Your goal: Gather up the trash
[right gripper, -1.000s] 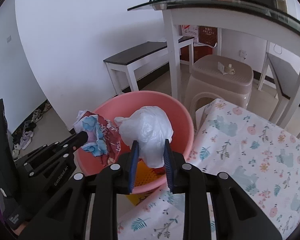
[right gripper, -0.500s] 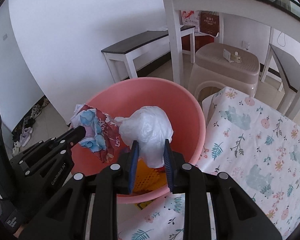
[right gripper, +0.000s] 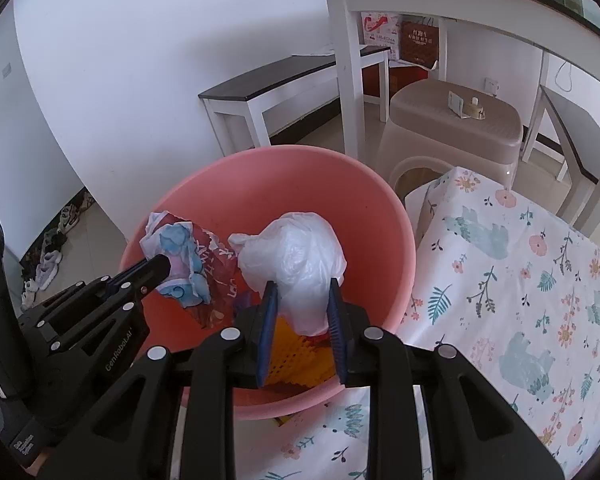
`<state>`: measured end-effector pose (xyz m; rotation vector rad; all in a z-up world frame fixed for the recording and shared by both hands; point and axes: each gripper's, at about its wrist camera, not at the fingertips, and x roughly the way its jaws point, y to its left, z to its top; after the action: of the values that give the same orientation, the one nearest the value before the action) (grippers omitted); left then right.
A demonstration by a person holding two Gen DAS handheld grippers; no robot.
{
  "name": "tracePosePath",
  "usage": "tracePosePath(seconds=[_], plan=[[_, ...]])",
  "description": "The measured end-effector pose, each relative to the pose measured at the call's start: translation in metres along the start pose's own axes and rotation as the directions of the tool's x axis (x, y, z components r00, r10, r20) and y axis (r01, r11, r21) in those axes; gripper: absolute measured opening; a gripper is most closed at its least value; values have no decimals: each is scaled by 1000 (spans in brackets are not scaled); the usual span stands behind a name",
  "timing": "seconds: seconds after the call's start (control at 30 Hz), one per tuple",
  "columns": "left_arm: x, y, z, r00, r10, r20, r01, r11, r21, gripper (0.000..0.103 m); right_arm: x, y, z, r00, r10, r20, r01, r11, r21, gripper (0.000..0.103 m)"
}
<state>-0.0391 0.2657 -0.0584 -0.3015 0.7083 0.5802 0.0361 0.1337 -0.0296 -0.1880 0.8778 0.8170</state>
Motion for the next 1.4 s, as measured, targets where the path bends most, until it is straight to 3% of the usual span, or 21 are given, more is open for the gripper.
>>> tracePosePath(seconds=[0.33,0.6,0.67,1.4], plan=[[-1,0,1,1000,2,-2,-2,1000,0,8,2,1,1,1000,-5,-9,4,1000,-16,25],[-5,2,0,1000,-13,12,13,1000,2,27,1,2,3,1000,9,-10,-9,1000,-23,28],[-7,1,-1,1000,-13,17,13,1000,6,30,0,2,3,1000,5,-5,-5,1000,-26,33],[-39,4,-4,997,-61,43,60,998,5,36,-38,5,-11,998,-4,69,9,997,-77,36]])
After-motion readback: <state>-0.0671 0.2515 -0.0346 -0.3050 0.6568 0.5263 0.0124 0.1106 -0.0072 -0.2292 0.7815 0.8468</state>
